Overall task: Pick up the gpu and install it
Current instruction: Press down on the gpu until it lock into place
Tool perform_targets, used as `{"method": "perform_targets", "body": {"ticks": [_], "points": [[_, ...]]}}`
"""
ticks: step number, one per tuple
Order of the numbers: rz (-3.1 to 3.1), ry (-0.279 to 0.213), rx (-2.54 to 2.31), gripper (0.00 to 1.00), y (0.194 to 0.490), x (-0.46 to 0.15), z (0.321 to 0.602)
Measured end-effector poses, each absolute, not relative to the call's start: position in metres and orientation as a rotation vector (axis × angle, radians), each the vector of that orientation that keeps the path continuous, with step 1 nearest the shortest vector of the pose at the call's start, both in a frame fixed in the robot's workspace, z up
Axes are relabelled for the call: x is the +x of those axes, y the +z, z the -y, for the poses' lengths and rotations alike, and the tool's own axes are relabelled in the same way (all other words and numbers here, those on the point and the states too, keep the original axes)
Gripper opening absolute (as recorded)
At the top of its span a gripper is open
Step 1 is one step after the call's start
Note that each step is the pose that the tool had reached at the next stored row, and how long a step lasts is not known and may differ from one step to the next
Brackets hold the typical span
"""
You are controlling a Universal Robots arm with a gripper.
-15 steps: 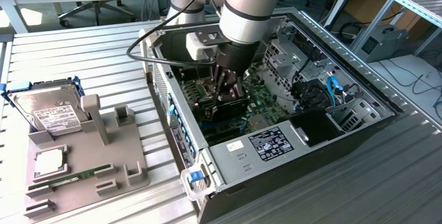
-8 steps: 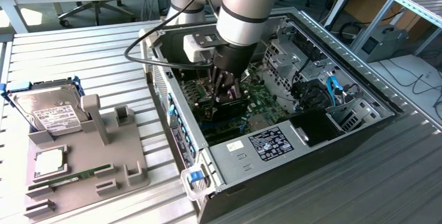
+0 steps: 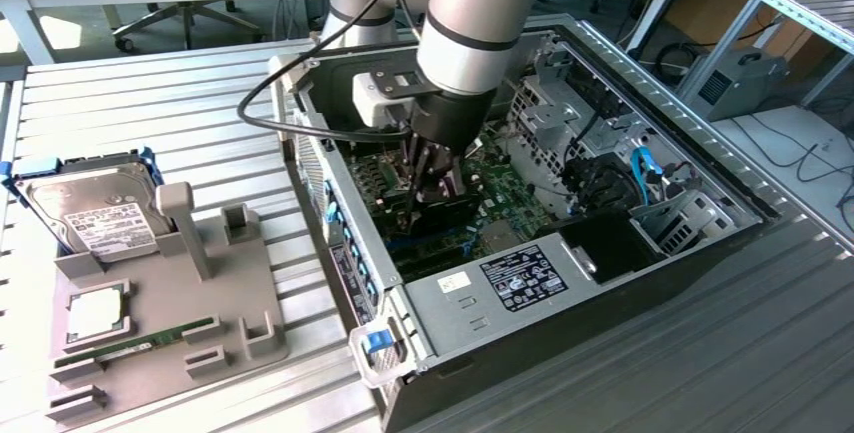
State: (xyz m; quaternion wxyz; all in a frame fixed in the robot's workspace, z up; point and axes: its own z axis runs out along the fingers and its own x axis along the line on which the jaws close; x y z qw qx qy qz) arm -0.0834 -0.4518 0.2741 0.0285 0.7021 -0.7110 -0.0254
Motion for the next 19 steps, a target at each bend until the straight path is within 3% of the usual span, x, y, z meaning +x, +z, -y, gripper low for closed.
{"method": "perform_targets", "body": {"ticks": [8, 19], "points": [[2.183, -0.05, 2.154, 0.11, 0.273, -0.083, 0.438], [2.181, -0.048, 2.152, 0.11, 0.266, -0.087, 0.447]]}}
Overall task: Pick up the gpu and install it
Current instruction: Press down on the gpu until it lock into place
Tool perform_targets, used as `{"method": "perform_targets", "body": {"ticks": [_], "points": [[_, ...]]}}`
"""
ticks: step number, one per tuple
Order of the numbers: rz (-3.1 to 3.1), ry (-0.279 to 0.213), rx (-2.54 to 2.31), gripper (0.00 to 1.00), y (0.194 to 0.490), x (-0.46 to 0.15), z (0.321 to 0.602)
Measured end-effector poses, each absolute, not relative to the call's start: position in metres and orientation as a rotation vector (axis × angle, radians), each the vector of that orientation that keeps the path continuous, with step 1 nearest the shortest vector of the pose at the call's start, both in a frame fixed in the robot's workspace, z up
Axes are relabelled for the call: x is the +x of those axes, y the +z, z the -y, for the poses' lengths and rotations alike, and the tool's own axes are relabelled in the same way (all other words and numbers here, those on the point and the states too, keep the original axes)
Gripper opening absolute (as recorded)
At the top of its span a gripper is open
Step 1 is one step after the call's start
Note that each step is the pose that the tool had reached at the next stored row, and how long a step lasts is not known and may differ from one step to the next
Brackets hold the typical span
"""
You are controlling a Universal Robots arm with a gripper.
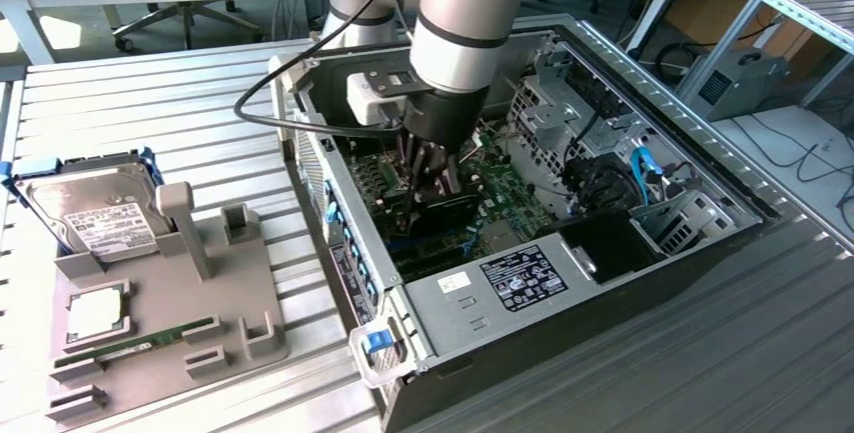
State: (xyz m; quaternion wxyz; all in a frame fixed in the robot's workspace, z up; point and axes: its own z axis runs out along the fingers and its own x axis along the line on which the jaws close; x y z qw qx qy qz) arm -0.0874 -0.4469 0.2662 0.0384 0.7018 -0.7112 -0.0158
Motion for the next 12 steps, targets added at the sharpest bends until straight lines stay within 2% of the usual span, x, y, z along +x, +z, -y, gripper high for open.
{"method": "perform_targets", "body": {"ticks": [12], "points": [[2.184, -0.051, 2.155, 0.11, 0.2689, -0.0911, 0.4504]]}}
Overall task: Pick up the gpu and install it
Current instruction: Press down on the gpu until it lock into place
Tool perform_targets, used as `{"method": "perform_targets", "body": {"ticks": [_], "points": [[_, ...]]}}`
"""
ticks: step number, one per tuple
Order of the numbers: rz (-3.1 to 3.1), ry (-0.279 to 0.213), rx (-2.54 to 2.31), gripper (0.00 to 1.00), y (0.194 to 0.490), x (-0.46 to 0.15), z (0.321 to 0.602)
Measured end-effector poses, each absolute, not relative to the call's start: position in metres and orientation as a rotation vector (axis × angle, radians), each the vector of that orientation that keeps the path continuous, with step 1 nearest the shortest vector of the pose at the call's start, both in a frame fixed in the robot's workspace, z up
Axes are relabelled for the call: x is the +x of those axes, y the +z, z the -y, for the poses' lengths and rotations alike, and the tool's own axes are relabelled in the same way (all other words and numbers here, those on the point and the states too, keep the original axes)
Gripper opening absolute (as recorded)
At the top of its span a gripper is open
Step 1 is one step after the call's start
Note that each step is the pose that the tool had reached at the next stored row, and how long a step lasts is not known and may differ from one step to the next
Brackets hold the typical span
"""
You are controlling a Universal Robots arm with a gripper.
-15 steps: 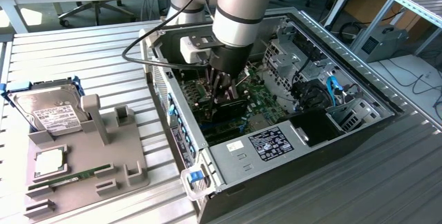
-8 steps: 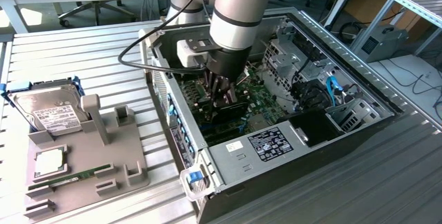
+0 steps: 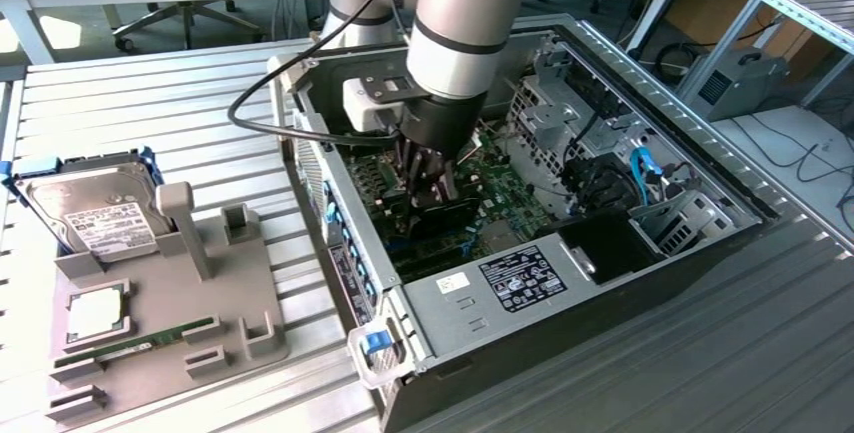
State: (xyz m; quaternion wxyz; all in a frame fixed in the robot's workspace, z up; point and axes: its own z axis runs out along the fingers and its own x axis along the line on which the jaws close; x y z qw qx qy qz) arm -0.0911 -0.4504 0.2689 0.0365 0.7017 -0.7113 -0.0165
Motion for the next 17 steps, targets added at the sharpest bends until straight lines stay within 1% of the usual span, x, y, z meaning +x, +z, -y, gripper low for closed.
{"method": "perform_targets", "body": {"ticks": [7, 13, 17], "points": [[2.183, -0.05, 2.153, 0.11, 0.297, -0.088, 0.451], [2.177, -0.062, 2.148, 0.11, 0.298, -0.068, 0.451], [2.17, -0.076, 2.142, 0.11, 0.298, -0.043, 0.451]]}}
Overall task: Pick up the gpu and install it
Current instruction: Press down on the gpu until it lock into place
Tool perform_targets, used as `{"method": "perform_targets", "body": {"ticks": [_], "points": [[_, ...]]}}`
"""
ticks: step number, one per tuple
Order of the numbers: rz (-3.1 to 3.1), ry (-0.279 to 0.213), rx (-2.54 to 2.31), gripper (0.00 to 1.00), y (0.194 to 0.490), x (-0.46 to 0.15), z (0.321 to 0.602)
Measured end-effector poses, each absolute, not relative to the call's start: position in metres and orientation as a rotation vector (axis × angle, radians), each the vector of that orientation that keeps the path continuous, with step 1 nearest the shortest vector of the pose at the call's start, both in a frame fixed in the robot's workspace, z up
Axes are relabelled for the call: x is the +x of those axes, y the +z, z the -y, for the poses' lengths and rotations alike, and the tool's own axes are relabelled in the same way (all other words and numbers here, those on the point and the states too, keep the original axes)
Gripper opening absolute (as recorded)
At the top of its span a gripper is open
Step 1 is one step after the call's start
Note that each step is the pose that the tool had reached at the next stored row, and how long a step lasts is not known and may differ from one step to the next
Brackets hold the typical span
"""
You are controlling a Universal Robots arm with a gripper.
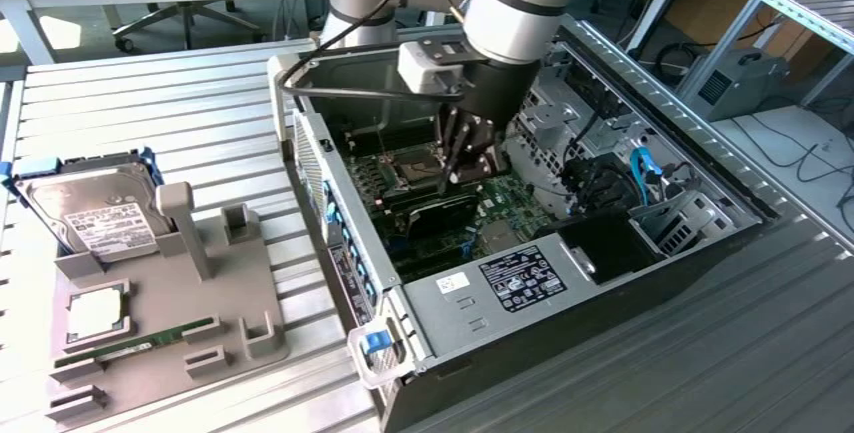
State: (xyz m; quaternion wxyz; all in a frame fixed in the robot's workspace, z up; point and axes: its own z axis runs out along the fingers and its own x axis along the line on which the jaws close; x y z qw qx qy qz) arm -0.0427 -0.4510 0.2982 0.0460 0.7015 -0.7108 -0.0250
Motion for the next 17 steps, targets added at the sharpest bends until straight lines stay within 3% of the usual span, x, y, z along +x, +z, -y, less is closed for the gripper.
{"method": "perform_targets", "body": {"ticks": [17], "points": [[2.162, -0.098, 2.135, 0.11, 0.298, -0.007, 0.451]]}}
